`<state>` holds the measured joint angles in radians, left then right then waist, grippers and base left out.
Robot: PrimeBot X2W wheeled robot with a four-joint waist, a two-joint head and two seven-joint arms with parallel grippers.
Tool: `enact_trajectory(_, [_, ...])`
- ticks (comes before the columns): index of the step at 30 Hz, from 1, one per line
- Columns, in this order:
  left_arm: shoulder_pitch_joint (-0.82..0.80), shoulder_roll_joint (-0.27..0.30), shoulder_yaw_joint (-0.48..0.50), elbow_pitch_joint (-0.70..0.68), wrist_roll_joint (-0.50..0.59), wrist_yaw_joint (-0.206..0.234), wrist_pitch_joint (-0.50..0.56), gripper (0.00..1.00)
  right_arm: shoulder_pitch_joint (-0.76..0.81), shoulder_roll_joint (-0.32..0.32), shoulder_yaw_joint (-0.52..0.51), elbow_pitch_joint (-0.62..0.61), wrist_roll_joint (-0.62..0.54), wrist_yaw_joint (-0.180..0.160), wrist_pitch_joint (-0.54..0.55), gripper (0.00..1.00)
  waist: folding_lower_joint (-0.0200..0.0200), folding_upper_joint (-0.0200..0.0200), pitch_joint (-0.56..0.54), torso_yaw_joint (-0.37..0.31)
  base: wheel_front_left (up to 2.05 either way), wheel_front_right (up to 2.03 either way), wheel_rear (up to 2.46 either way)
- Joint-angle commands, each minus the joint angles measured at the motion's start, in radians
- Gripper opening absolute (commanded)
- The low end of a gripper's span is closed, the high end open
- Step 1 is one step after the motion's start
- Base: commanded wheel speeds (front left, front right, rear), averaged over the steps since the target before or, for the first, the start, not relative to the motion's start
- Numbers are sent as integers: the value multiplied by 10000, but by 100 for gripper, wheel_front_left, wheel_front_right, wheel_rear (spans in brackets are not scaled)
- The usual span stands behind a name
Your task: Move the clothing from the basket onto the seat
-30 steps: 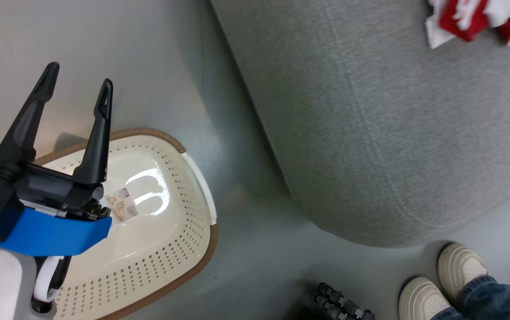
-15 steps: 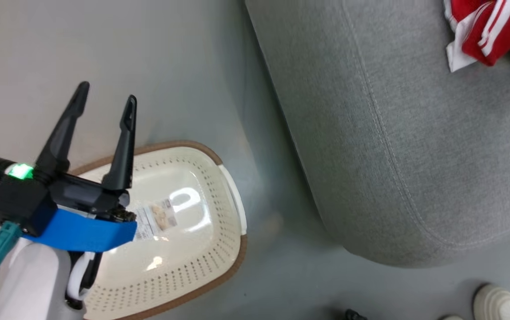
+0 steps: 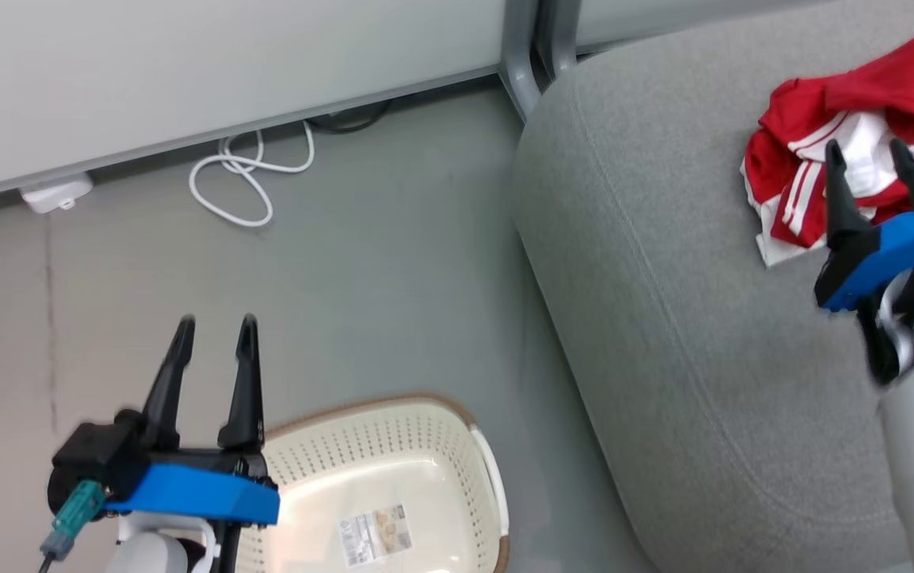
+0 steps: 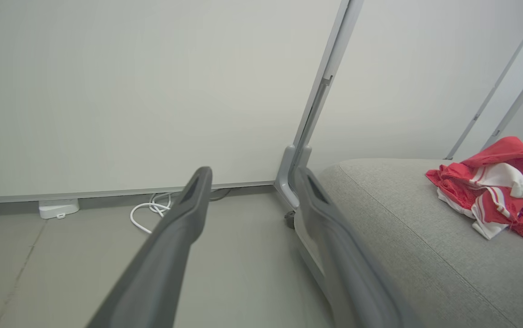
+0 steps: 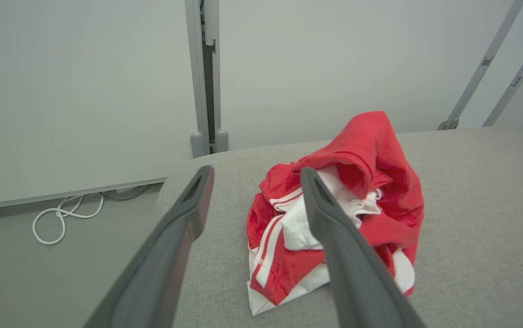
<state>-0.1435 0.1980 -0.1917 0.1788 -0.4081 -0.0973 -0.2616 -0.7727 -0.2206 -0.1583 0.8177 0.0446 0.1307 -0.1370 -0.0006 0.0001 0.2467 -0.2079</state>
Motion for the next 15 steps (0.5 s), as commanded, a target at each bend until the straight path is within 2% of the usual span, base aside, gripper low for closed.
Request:
enact_trajectory(1, [205, -149, 246, 80, -31, 47, -39, 100, 692, 93, 253, -439, 301, 1, -155, 100, 6, -1, -546, -58, 0, 0, 0])
enact_trajectory(9, [1006, -661, 986, 450, 247, 53, -45, 100, 3721, 441, 795, -3375, 1064, 1, -269, 100, 6, -1, -1566, 1093, 0, 0, 0])
enact_trajectory(15, [1389, -879, 1311, 707, 370, -7, -46, 100, 5599, 984, 678, -5368, 793, 1, -9, 100, 6, -1, -2042, 1821, 0, 0, 0])
